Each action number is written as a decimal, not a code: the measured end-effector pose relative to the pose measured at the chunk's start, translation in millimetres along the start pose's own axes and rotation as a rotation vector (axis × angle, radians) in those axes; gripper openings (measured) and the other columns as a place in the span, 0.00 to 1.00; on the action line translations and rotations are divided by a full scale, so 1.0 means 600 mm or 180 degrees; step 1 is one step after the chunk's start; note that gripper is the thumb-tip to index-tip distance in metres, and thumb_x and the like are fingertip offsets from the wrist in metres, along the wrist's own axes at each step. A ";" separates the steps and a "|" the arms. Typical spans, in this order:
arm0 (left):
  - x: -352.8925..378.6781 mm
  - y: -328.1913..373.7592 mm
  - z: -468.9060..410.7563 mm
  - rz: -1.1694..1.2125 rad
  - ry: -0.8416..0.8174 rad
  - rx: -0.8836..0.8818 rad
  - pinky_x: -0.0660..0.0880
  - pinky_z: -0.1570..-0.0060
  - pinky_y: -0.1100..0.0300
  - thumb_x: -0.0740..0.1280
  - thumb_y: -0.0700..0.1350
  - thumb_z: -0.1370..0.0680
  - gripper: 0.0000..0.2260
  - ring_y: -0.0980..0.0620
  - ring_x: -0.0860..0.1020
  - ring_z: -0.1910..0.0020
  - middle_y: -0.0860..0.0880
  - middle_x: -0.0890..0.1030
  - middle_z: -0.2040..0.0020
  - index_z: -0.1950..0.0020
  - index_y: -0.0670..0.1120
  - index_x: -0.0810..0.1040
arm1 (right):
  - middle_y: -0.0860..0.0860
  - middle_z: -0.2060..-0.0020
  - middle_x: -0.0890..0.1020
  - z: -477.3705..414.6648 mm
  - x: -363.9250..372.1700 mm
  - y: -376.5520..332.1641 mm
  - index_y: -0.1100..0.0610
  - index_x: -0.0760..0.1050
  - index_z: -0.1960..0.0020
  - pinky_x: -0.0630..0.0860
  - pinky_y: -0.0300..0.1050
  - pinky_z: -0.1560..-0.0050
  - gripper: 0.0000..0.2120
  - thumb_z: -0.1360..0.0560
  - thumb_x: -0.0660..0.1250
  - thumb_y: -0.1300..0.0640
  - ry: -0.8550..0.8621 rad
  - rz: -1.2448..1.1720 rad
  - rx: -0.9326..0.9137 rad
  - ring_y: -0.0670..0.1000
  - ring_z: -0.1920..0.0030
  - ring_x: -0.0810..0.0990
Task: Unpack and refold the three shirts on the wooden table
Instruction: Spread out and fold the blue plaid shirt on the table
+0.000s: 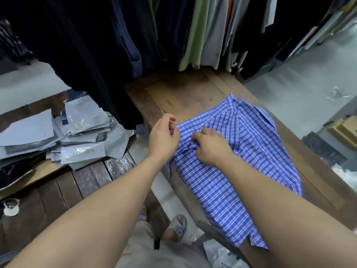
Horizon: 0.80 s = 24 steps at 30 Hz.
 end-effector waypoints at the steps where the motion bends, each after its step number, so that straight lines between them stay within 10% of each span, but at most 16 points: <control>1: 0.018 0.002 -0.003 -0.0073 -0.0320 0.0006 0.76 0.51 0.57 0.67 0.43 0.22 0.10 0.54 0.77 0.58 0.52 0.79 0.52 0.41 0.50 0.77 | 0.54 0.41 0.73 0.003 0.000 0.002 0.50 0.72 0.36 0.69 0.55 0.40 0.16 0.24 0.62 0.57 -0.0016 -0.0026 -0.0006 0.59 0.39 0.71; 5: 0.084 -0.008 -0.010 -0.1070 -0.1434 0.0102 0.76 0.46 0.53 0.67 0.49 0.21 0.11 0.44 0.80 0.49 0.45 0.82 0.48 0.40 0.49 0.80 | 0.53 0.38 0.75 0.023 -0.014 0.025 0.48 0.70 0.31 0.67 0.56 0.36 0.21 0.23 0.63 0.47 0.0143 -0.0201 0.0039 0.58 0.35 0.70; 11: 0.142 0.035 -0.040 -0.2282 -0.1772 0.0133 0.69 0.37 0.51 0.60 0.51 0.20 0.14 0.39 0.74 0.37 0.40 0.79 0.39 0.39 0.51 0.79 | 0.57 0.28 0.67 0.063 -0.003 0.101 0.48 0.68 0.26 0.64 0.58 0.28 0.29 0.20 0.53 0.33 -0.0035 -0.0638 0.0582 0.61 0.28 0.65; 17: 0.216 0.096 -0.036 -0.1946 -0.2478 0.0737 0.62 0.28 0.50 0.58 0.43 0.18 0.20 0.42 0.67 0.27 0.44 0.71 0.27 0.26 0.46 0.72 | 0.59 0.22 0.59 0.069 0.015 0.126 0.51 0.67 0.25 0.62 0.59 0.26 0.27 0.17 0.50 0.38 -0.0219 -0.1008 0.0766 0.61 0.23 0.58; 24: 0.249 0.127 -0.067 -0.1533 -0.2533 0.0547 0.57 0.24 0.47 0.57 0.45 0.18 0.28 0.43 0.56 0.21 0.46 0.62 0.20 0.18 0.50 0.56 | 0.57 0.25 0.61 0.054 -0.009 0.136 0.49 0.60 0.23 0.77 0.56 0.43 0.25 0.18 0.58 0.46 0.0069 -0.1024 0.1203 0.62 0.38 0.76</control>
Point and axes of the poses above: each hand's wrist, its own z-axis away from the middle knuckle, its own x-axis out of the palm, y = z × x, the point moved 8 cm from there along -z, towards the middle knuckle
